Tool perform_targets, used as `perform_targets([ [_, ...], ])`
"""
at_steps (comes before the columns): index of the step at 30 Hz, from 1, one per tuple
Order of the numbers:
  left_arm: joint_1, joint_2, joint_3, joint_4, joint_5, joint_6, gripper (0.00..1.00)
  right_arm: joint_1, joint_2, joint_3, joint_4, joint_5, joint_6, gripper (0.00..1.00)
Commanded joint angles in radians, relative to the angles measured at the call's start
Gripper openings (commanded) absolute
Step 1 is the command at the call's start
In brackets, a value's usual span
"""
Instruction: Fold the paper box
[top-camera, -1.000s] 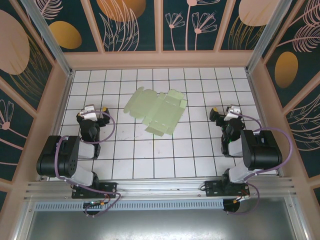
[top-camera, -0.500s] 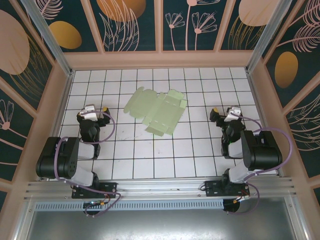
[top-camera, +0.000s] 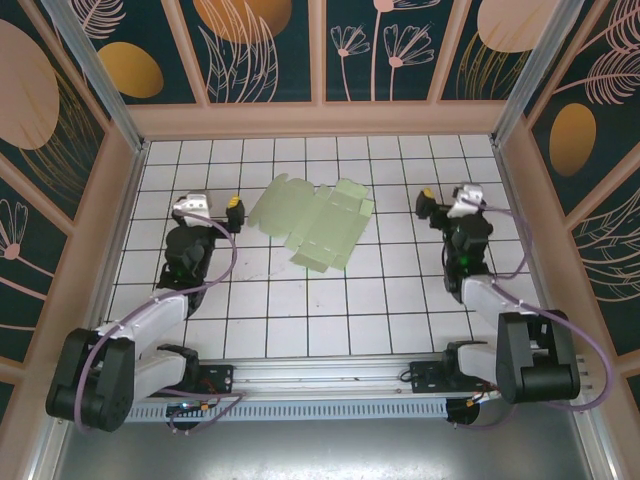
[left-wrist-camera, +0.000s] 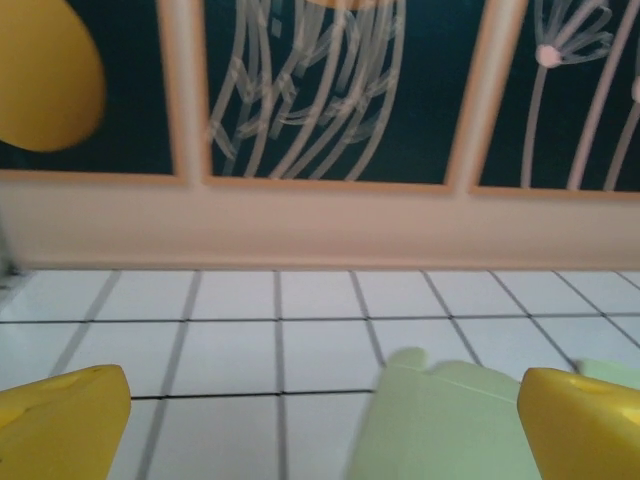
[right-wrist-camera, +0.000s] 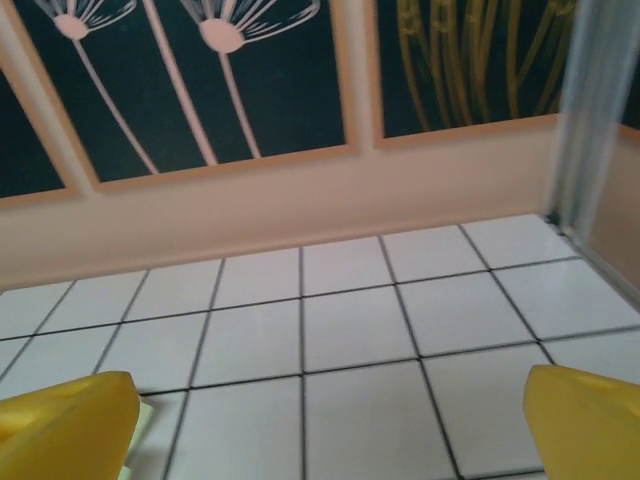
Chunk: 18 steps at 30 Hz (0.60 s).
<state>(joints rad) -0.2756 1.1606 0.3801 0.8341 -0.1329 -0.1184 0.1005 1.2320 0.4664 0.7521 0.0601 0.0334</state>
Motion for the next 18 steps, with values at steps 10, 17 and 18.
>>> perform_targets([
  [10,-0.134,0.259,0.107,0.034,0.104,-0.334,0.99,0.141,0.416,0.535,-0.645,-0.229,-0.069,0.99],
  [17,-0.134,0.260,0.120,-0.029,0.060,-0.331,0.99,0.148,0.590,0.677,-0.780,-0.403,-0.135,0.97],
  [18,-0.134,0.258,0.121,-0.039,0.056,-0.328,0.99,0.149,0.619,0.707,-0.819,-0.417,-0.149,0.95],
])
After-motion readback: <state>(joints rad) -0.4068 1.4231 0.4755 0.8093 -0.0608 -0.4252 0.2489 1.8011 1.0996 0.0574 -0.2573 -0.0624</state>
